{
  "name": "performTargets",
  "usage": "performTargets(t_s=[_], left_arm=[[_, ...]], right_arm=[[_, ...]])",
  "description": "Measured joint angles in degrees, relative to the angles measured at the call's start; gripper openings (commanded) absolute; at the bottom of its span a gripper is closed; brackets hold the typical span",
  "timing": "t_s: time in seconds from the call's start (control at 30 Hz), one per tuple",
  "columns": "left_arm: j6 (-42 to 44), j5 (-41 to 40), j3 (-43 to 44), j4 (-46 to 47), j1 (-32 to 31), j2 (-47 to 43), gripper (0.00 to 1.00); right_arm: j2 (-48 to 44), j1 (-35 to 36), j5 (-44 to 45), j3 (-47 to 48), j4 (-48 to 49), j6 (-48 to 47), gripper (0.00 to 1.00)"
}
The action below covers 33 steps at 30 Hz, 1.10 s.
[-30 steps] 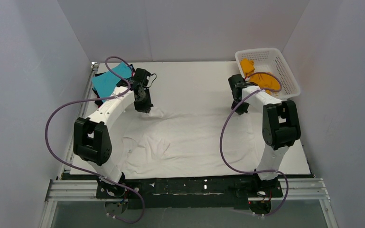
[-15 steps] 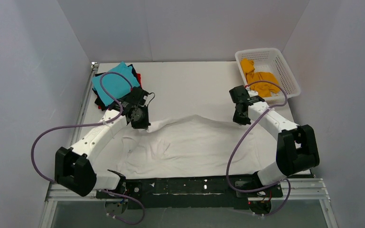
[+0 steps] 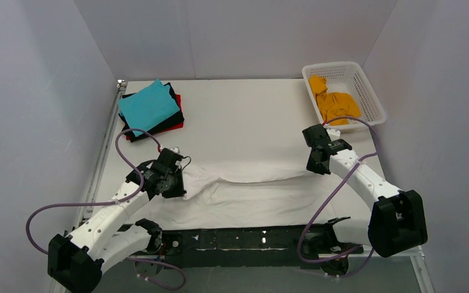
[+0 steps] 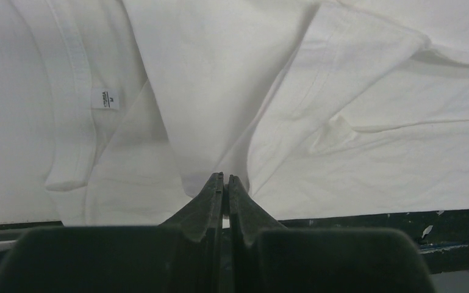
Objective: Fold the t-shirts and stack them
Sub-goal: Fold the other side of the tshirt into a rectangle
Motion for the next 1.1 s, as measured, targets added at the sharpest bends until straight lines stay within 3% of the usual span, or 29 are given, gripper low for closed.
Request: performTargets(t_s=[0.27, 0.47, 0.57, 0.63, 0.7, 0.77, 0.83, 0.93, 1.1], left_arm=[[-3.26, -0.66, -2.73, -4.39, -1.62, -6.1, 0.0], [-4.15, -1.14, -2.23, -7.8, -1.77, -5.42, 0.02], [-5.62, -0.07, -2.49, -7.8, -2.4, -4.37, 0.17], [-6.47, 0.39, -3.63, -7.56, -2.73, -4.02, 0.28], [-7.3, 0.61, -5.05, -8.26, -2.84, -4.04, 0.38], [-8.39, 0.66, -5.97, -10.1, -2.95, -4.63, 0.62], [-9.14, 0.79, -6.08, -12.37, -3.04, -6.43, 0.96], [-9.49, 1.73, -5.68, -13.03, -3.04, -9.4, 0.98], [-9.44, 4.74, -2.34, -14.4, -3.04, -8.13, 0.98]], right_arm=[[0.61, 0.0, 0.39, 0.72, -1.49, -0.24, 0.01], [0.79, 0.0, 0.39, 2.16, -2.12, -0.26, 0.01], [0.79, 0.0, 0.39, 2.14, -2.16, -0.24, 0.08], [0.98, 0.0, 0.42, 1.95, -2.23, 0.02, 0.27], [1.77, 0.0, 0.68, 1.86, -2.62, 0.85, 0.37], [2.6, 0.0, 1.46, 1.53, -3.63, 2.1, 0.47], [2.86, 0.0, 2.21, 0.76, -5.62, 4.0, 0.58], [1.57, 0.0, 3.67, 0.07, -9.68, 7.74, 0.78], [-8.13, 0.0, 6.93, 0.07, -14.1, 11.74, 0.83]])
